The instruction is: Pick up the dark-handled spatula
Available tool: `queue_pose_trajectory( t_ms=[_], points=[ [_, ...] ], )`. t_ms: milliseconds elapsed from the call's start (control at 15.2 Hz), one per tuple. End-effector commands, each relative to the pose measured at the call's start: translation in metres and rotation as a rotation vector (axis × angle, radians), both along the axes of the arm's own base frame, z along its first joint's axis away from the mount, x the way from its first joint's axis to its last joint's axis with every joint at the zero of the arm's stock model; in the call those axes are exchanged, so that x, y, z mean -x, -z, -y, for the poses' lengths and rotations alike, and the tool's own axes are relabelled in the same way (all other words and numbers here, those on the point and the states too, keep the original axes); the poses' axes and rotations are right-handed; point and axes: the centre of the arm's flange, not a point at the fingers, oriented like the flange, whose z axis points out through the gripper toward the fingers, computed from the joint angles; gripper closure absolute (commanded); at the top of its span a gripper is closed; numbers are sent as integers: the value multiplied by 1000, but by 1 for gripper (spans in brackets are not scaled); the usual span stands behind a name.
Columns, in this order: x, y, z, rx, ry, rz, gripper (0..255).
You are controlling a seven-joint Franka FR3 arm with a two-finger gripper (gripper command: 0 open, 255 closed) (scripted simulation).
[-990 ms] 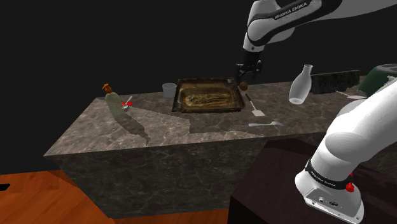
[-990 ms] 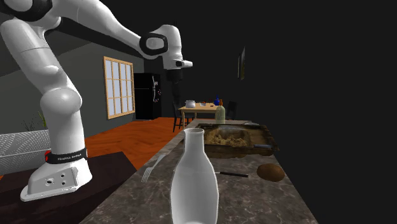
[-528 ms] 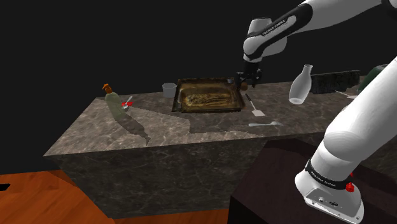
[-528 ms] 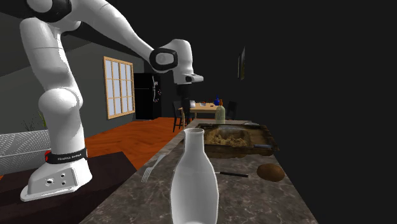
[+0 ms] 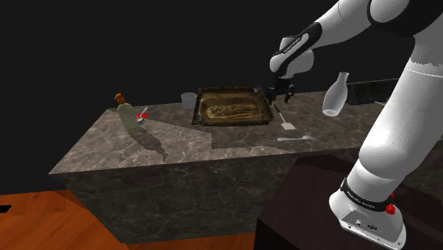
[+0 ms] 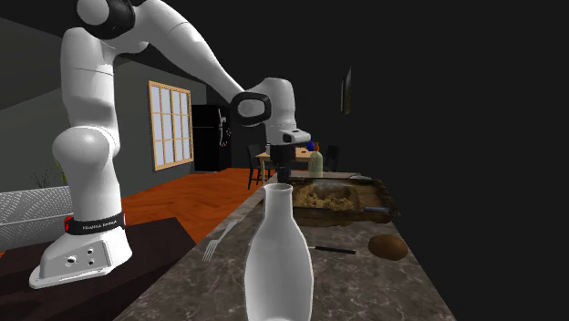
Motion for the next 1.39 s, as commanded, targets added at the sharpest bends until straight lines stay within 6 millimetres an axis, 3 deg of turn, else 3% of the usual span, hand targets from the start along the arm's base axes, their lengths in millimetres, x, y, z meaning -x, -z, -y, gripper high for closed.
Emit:
queue_pose_trajectory(
  t_ms=[0,396,858,1056,1122,1320],
  points=[
    [-1,20,20,3,34,-3,0],
    [-2,73,76,10,133,-14,0],
    [-2,110,76,10,133,-14,0],
    [-2,113,76,10,133,-14,0],
    [-2,112,76,10,133,-14,255],
    [-2,112,76,10,133,-14,255]
  ],
)
